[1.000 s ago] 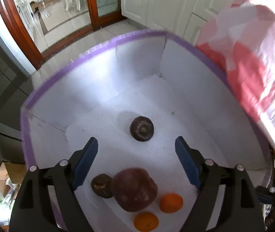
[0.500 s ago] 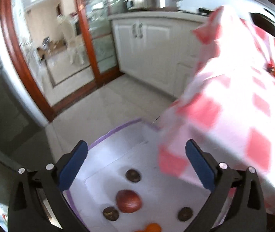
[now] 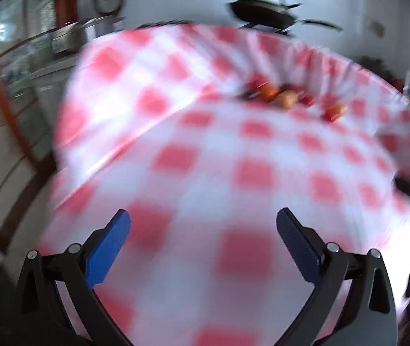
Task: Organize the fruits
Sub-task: 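Move both open tools back over the fruit cluster on the table, then grasp a red tomato with the right tool while the left tool grasps the striped yellow fruit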
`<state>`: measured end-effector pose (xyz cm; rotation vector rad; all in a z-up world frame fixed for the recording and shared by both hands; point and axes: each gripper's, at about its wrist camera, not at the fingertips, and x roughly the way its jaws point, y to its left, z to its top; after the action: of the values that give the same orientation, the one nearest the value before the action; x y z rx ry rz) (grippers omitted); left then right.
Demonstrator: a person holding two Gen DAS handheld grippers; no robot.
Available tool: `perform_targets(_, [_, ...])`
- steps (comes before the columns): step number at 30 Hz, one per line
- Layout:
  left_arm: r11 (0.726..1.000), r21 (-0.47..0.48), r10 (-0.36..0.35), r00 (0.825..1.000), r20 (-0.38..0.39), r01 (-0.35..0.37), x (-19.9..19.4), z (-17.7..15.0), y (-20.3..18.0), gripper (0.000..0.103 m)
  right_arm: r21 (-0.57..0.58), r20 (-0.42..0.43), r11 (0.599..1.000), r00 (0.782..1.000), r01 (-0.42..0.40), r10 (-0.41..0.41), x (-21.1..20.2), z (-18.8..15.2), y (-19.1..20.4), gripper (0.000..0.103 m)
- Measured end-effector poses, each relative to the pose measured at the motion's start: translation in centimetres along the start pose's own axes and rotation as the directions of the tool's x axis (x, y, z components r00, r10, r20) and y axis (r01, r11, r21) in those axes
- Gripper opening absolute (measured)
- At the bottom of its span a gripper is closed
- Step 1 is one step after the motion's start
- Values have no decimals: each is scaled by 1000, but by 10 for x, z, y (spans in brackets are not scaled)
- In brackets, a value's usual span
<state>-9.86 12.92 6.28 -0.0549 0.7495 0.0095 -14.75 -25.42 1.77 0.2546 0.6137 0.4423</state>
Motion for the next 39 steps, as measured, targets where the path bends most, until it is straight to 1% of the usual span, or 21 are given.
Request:
perform_targets(3, [996, -29, -86, 996, 38, 87, 42, 36, -44, 101, 55, -9, 997, 998, 59, -58, 5, 8, -29, 88])
perform_targets(7, [975, -157, -151, 987, 49, 157, 113, 79, -84, 101, 40, -21, 991, 992, 124, -124, 12, 32, -46, 88])
perform_targets(9, [964, -217, -146, 987, 61, 156, 143, 98, -96, 101, 5, -26, 982, 982, 186, -186, 23, 49, -57, 88])
perform_targets(10, [958, -240, -145, 987, 66, 157, 149, 102, -94, 101, 2, -20, 979, 978, 206, -206, 26, 55, -62, 88])
perform_targets(12, [929, -320, -168, 982, 88, 188, 167, 114, -93, 101, 26, -19, 965, 966, 260, -260, 40, 69, -81, 88])
perform_targets(14, [902, -360, -207, 971, 120, 237, 172, 123, -90, 101, 76, -26, 954, 957, 291, -290, 54, 81, -105, 88])
perform_targets(15, [896, -363, -217, 966, 143, 255, 175, 127, -89, 101, 102, -29, 948, 954, 301, -300, 60, 85, -115, 88])
perform_targets(17, [894, -345, -236, 956, 176, 285, 177, 131, -90, 101, 142, -46, 939, 950, 312, -309, 75, 93, -133, 88])
perform_targets(19, [896, -330, -254, 952, 170, 298, 181, 131, -91, 101, 152, -66, 936, 948, 318, -312, 91, 100, -142, 88])
perform_targets(21, [873, -344, -300, 937, 177, 345, 182, 131, -84, 101, 146, -85, 937, 947, 318, -309, 110, 107, -145, 88])
perform_targets(23, [870, -349, -304, 937, 175, 347, 182, 131, -78, 101, 125, -111, 942, 947, 313, -300, 132, 114, -144, 88])
perform_targets(25, [856, -369, -326, 932, 160, 363, 186, 130, -72, 101, 82, -146, 946, 942, 315, -301, 158, 123, -140, 88])
perform_targets(28, [842, -397, -335, 931, 145, 365, 191, 128, -66, 101, 35, -162, 945, 935, 325, -315, 185, 139, -137, 87])
perform_targets(30, [841, -400, -340, 931, 134, 365, 194, 127, -66, 101, 18, -170, 942, 930, 334, -326, 199, 149, -138, 84])
perform_targets(31, [841, -399, -342, 931, 131, 365, 194, 127, -66, 101, 6, -180, 939, 924, 343, -337, 205, 152, -138, 78])
perform_targets(32, [844, -395, -342, 931, 126, 364, 194, 127, -67, 101, -14, -193, 934, 916, 356, -352, 212, 154, -137, 67])
perform_targets(34, [856, -375, -339, 934, 113, 356, 194, 127, -71, 101, -56, -202, 923, 901, 381, -384, 219, 154, -133, 58])
perform_targets(35, [863, -361, -339, 935, 108, 355, 194, 127, -74, 101, -69, -198, 924, 902, 377, -383, 220, 153, -131, 49])
perform_targets(36, [871, -345, -336, 936, 100, 350, 193, 127, -78, 101, -73, -195, 923, 902, 378, -385, 219, 152, -130, 44])
perform_targets(37, [878, -333, -333, 938, 92, 345, 194, 128, -81, 101, -69, -188, 921, 901, 384, -390, 218, 152, -130, 35])
perform_targets(39, [894, -301, -327, 942, 72, 333, 195, 129, -88, 101, -28, -163, 928, 914, 371, -370, 211, 153, -135, 35])
